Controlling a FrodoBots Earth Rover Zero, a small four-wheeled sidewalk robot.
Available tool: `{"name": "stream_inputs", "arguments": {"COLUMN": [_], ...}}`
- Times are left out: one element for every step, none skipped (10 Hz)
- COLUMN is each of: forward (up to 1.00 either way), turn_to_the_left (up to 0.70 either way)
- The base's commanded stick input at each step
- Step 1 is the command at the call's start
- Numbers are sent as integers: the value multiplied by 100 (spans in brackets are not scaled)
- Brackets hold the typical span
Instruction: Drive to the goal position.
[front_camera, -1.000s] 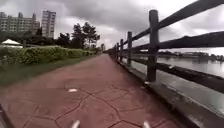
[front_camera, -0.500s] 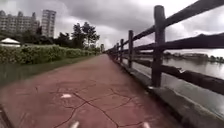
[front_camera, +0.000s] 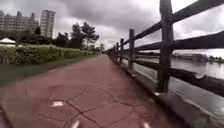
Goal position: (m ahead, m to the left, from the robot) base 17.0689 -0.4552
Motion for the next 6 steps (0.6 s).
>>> {"name": "stream_inputs", "arguments": {"forward": [50,50,50,50,50,50], "turn_to_the_left": [0,0,0,0,0,0]}}
